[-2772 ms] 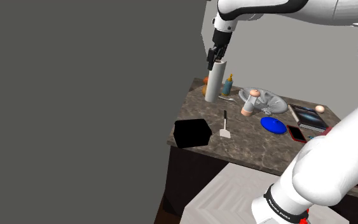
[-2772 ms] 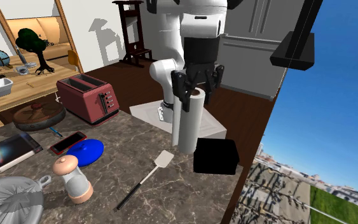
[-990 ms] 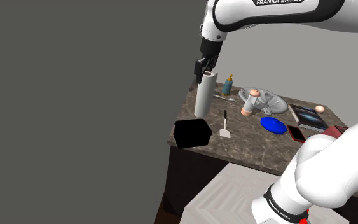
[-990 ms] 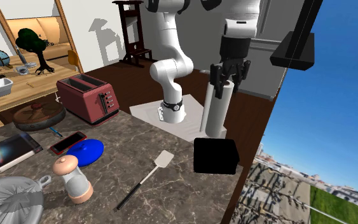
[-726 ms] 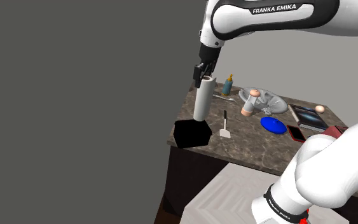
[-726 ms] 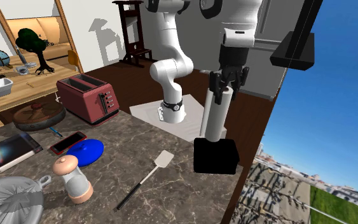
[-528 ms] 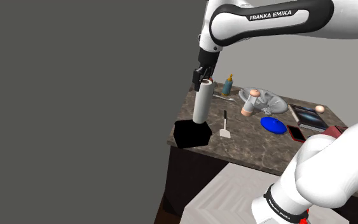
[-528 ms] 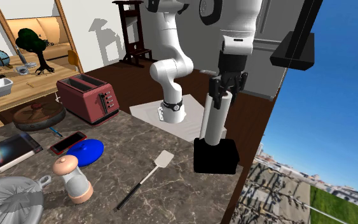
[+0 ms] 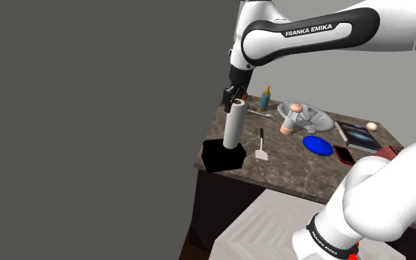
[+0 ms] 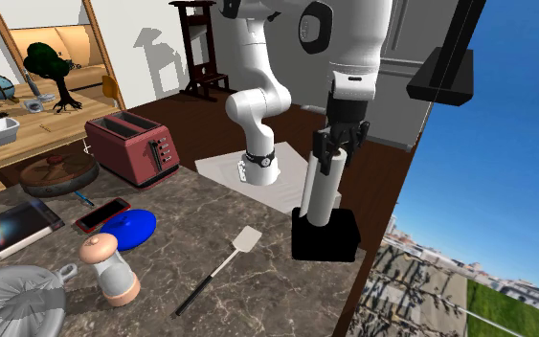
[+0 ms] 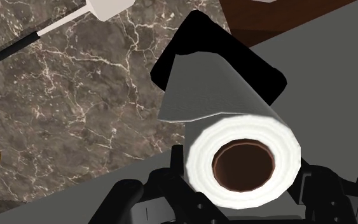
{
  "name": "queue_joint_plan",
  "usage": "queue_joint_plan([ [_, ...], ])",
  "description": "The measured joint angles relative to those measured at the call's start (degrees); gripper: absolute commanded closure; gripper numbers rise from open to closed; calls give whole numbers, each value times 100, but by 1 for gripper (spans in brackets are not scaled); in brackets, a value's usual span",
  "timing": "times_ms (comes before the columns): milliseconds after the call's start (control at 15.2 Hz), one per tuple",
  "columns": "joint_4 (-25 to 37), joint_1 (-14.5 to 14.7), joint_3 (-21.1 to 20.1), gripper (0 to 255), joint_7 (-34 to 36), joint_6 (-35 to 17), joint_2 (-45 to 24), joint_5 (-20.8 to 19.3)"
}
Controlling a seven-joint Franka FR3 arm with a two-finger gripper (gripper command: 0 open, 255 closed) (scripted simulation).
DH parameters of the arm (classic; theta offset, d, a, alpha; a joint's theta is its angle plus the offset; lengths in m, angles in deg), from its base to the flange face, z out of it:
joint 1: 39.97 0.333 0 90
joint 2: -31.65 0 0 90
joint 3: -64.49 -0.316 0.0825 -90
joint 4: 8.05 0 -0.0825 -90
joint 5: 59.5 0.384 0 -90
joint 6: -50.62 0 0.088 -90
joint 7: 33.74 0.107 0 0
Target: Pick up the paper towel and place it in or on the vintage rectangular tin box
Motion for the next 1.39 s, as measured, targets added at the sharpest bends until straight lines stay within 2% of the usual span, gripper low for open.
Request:
queue_joint_plan([
  [198, -4, 0, 1, 255, -1, -7, -2, 0],
  [264, -4, 0, 1, 0, -1, -7, -2, 0],
  [660, -4, 0, 1, 0, -1, -7, -2, 0],
  [990, 540, 10, -24, 0, -15, 649, 117, 15],
  [1386, 611, 16, -34, 0, -6, 727, 118, 19],
])
